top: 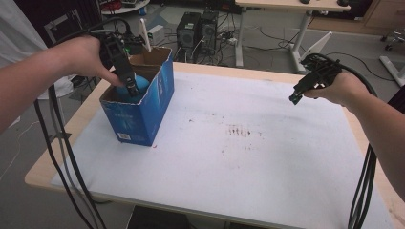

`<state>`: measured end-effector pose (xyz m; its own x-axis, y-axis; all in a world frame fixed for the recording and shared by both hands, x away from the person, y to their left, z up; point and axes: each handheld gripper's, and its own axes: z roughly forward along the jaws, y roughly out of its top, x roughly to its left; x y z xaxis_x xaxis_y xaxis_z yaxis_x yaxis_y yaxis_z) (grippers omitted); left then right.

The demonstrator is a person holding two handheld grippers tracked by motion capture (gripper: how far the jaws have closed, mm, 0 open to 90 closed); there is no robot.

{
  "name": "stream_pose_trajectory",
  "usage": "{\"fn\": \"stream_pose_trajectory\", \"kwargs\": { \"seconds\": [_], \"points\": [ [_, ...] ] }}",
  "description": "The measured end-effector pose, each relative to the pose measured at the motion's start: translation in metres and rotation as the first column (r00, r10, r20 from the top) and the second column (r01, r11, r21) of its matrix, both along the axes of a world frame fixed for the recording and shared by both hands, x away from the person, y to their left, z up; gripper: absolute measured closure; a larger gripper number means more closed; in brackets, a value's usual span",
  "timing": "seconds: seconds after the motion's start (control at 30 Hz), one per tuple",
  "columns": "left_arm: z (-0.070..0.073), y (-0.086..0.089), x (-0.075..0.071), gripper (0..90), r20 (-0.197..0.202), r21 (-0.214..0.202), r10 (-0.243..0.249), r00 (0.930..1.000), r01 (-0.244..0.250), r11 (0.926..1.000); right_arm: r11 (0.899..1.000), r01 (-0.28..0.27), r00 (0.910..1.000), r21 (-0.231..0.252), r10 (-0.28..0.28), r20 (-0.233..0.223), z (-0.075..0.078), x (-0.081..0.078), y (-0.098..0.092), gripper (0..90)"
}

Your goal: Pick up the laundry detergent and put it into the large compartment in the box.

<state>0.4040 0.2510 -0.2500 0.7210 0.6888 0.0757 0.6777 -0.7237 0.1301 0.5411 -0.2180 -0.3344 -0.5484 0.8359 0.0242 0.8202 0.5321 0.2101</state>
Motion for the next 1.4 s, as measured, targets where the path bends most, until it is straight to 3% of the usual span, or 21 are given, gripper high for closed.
{"fn": "stream_pose_trajectory", "kwargs": {
  "seconds": [0.43,0.8,1.23,1.4],
  "points": [
    [0.027,-0.005,-0.004,20.7,0.038,0.013,-0.035,0.9987,0.034,0.9993,1.0,0.003,1.0,0.006,-0.003,-0.001,0.001,-0.001,-0.001,13.6],
    [0.049,-0.021,-0.008,20.7,0.072,0.004,-0.088,0.9935,0.087,0.9962,1.0,0.009,1.0,0.013,-0.009,0.0,0.002,-0.001,-0.003,13.6],
    [0.048,-0.057,-0.009,20.7,0.075,-0.011,-0.174,0.982,0.175,0.9845,1.0,0.011,0.9999,0.021,-0.011,0.009,0.005,-0.003,-0.005,13.6],
    [0.044,-0.078,-0.008,20.7,0.066,-0.017,-0.219,0.9734,0.221,0.9752,1.0,0.014,0.9998,0.022,-0.014,0.01,0.008,-0.005,-0.007,13.6]
  ]
}}
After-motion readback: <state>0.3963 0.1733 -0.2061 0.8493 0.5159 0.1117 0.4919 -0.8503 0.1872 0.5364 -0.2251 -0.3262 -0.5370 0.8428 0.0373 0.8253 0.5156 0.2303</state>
